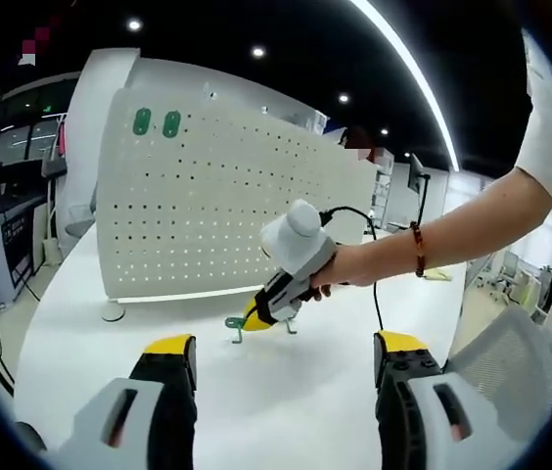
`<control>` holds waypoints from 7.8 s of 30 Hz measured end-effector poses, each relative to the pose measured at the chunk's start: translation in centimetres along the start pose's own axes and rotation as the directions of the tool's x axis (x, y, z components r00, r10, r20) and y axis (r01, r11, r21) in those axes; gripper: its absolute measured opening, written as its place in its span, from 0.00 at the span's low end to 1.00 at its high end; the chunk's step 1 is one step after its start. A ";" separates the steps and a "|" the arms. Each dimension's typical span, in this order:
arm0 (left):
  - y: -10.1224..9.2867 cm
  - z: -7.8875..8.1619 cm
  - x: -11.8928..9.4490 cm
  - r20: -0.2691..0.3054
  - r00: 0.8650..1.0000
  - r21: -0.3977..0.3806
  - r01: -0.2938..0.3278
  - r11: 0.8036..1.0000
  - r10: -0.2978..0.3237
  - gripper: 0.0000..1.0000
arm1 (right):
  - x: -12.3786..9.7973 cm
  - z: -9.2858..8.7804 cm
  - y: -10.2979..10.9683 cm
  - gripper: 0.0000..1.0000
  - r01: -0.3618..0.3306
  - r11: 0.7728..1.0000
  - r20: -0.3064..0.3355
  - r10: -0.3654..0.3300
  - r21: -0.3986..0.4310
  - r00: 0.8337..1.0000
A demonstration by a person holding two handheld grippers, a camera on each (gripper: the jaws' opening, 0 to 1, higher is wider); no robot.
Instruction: Insert the hook assembly into the mounting plate slot until the hook locks in place.
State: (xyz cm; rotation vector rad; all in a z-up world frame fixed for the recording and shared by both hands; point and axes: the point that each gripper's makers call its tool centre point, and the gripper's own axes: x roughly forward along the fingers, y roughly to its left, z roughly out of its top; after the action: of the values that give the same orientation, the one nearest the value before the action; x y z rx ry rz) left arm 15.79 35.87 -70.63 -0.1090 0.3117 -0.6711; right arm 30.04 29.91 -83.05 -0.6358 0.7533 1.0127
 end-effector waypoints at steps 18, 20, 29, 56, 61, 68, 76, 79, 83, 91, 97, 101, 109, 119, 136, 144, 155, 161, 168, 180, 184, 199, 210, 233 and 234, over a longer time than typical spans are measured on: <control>-1.1 1.0 -0.1 0.044 0.999 -0.023 0.013 1.000 -0.012 0.75 | -2.8 1.1 0.6 0.02 0.059 0.994 0.084 -0.068 0.097 0.994; -1.2 1.2 -0.3 0.044 0.999 -0.017 0.012 1.000 -0.012 0.75 | -3.2 1.4 0.5 0.02 0.075 0.990 0.100 -0.087 0.118 0.991; -1.6 1.5 -0.6 0.050 0.999 -0.020 0.008 1.000 -0.007 0.74 | -4.8 2.2 1.4 0.02 0.084 0.989 0.147 -0.102 0.124 0.984; -4.1 3.0 -2.1 0.052 0.998 0.024 0.018 1.000 -0.019 0.74 | -10.1 3.7 3.6 0.02 0.101 0.977 0.313 -0.156 0.187 0.937; -4.5 3.1 -2.2 0.062 0.998 0.017 0.010 1.000 -0.011 0.73 | -11.0 3.5 4.1 0.02 0.105 0.976 0.339 -0.166 0.193 0.926; -5.4 3.3 -2.1 0.072 0.997 -0.001 0.023 1.000 -0.023 0.71 | -12.5 3.4 4.7 0.02 0.108 0.973 0.382 -0.181 0.205 0.906; -6.2 3.5 -1.8 0.076 0.996 -0.053 0.049 0.997 -0.045 0.72 | -14.3 3.6 6.2 0.02 0.096 0.971 0.435 -0.184 0.217 0.882; -6.4 3.7 -1.8 0.081 0.995 -0.050 0.056 0.997 -0.052 0.72 | -15.1 3.9 6.5 0.02 0.095 0.969 0.458 -0.192 0.227 0.868; -6.7 4.0 -1.9 0.085 0.995 -0.080 0.067 0.995 -0.060 0.70 | -16.1 4.3 6.8 0.02 0.094 0.965 0.487 -0.205 0.244 0.849; -6.7 4.6 -2.1 0.110 0.992 -0.118 0.079 0.990 -0.066 0.66 | -16.9 4.7 7.4 0.02 0.088 0.963 0.523 -0.213 0.254 0.825; -6.6 5.0 -2.0 0.130 0.990 -0.153 0.067 0.986 -0.048 0.60 | -17.7 5.4 8.1 0.02 0.076 0.967 0.561 -0.204 0.244 0.802; -6.8 4.9 -1.9 0.131 0.990 -0.169 0.068 0.983 -0.046 0.57 | -18.2 5.8 8.6 0.02 0.067 0.970 0.586 -0.196 0.234 0.786; -7.2 5.0 -1.4 0.148 0.987 -0.211 0.088 0.973 -0.057 0.51 | -18.3 5.7 9.5 0.03 0.061 0.969 0.606 -0.199 0.240 0.771; -7.7 5.1 -1.1 0.171 0.983 -0.269 0.117 0.956 -0.072 0.41 | -19.5 6.0 10.6 0.03 0.013 0.966 0.662 -0.187 0.258 0.726; -7.2 5.3 -0.7 0.190 0.979 -0.343 0.134 0.930 -0.071 0.18 | -20.1 6.9 11.6 0.03 0.006 0.969 0.685 -0.179 0.247 0.706; -7.2 5.4 -0.5 0.188 0.978 -0.371 0.157 0.915 -0.092 0.07 | -19.9 6.9 12.3 0.03 0.015 0.976 0.680 -0.162 0.218 0.715; -6.9 5.0 -0.3 0.164 0.982 -0.384 0.154 0.911 -0.097 0.04 | -19.6 6.7 12.3 0.03 0.024 0.978 0.672 -0.162 0.210 0.723; -6.8 5.3 -0.4 0.176 0.981 -0.350 0.145 0.926 -0.087 0.03 | -19.6 6.9 12.3 0.04 0.029 0.980 0.668 -0.155 0.196 0.728; -6.7 5.8 -0.8 0.184 0.981 -0.321 0.121 0.939 -0.063 0.03 | -19.8 7.1 12.5 0.04 0.029 0.983 0.679 -0.146 0.181 0.720; -7.7 5.1 -0.5 0.149 0.988 -0.306 0.094 0.948 -0.049 0.03 | -20.4 6.6 12.6 0.02 0.067 0.991 0.690 -0.128 0.114 0.712; -8.1 5.0 -0.2 0.140 0.989 -0.305 0.086 0.949 -0.045 0.03 | -20.6 6.4 12.6 0.02 0.066 0.993 0.694 -0.118 0.102 0.711; -8.6 4.9 0.4 0.115 0.992 -0.280 0.086 0.956 -0.056 0.02 | -20.9 5.9 12.2 0.03 0.071 0.993 0.689 -0.115 0.092 0.715; -8.6 5.7 0.5 0.120 0.991 -0.231 0.080 0.970 -0.053 0.02 | -21.7 5.2 11.8 0.06 0.080 0.988 0.679 -0.148 0.130 0.719; -6.5 7.0 1.9 0.105 0.994 -0.170 -0.014 0.985 0.032 0.02 | -22.8 2.9 11.0 0.19 0.094 0.967 0.657 -0.232 0.239 0.717; -6.3 7.3 2.1 0.108 0.993 -0.170 -0.018 0.985 0.037 0.02 | -22.9 2.7 10.7 0.21 0.097 0.963 0.652 -0.243 0.253 0.718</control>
State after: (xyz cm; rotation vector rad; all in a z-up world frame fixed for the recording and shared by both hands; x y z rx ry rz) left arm 15.88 29.66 -62.99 -0.3019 0.2624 -0.6083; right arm 13.47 24.66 -64.55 -0.1139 0.1290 0.8897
